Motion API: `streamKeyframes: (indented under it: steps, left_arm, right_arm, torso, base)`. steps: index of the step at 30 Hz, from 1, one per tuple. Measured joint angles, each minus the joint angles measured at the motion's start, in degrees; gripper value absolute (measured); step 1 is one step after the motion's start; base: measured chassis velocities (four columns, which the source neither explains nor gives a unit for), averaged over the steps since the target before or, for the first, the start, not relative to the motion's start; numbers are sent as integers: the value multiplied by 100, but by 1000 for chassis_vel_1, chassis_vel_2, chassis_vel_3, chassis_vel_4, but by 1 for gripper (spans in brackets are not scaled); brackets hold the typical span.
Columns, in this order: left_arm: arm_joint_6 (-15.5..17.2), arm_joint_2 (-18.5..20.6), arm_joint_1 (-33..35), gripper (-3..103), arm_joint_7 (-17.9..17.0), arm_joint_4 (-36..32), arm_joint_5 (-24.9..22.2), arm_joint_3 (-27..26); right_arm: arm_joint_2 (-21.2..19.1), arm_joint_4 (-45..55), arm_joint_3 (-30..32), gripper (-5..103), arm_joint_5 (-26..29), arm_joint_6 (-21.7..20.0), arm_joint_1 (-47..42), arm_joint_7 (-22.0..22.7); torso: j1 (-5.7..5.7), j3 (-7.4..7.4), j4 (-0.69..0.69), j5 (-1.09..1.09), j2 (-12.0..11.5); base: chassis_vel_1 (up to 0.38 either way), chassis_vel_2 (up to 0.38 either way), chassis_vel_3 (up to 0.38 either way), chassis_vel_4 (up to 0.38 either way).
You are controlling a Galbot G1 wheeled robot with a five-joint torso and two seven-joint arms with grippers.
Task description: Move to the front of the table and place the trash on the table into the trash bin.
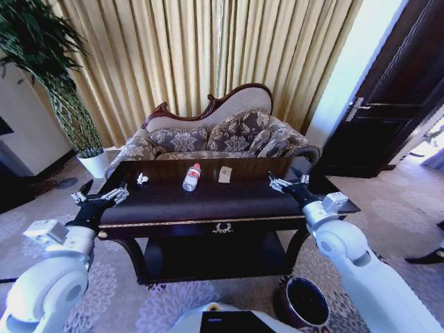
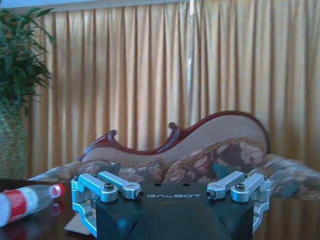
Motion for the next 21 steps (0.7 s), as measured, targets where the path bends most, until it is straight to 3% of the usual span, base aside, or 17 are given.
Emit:
streamKeyframes:
  steps: [5,7,10,14,19,21]
  left_arm:
    - [0,-3,-6,100,-1,0,0,-14]
    - [-4,-1,-8,100,-2,0,0,-27]
    - [-5,-10,-47,100,-3,0,-4,-27]
    - [-6,-36,-86,100,-5,0,-7,-12]
    - [7,-82,-153,100,-13,0,-11,-5]
    - [13,-89,-136,100,-19,0,-14,-36]
  right_arm:
    - [-204,57,-247,100,530,-168,162,59]
    - [-409,101,-473,100,1320,-433,408,364]
    - [-655,-94,-742,100,1670,-582,674,449]
    - [-813,-312,-993,100,1773,-610,931,461]
    - [-985,-898,-1878,100,2035,-714,2060,503]
    - [-932,-1274,-2512,100,2213,-882,2757,667]
  torso:
    - [0,0,-1,0,0]
    - [-3,-1,0,0,1]
    - [-3,-1,0,0,1]
    - [-2,0,-2,0,0]
    - [-2,0,1,0,0]
    - [-2,0,0,-1,0]
  base:
    - [0,0,0,0]
    - [0,0,0,0]
    - [0,0,0,0]
    - [0,0,0,0]
    - [0,0,0,0]
    - [0,0,0,0]
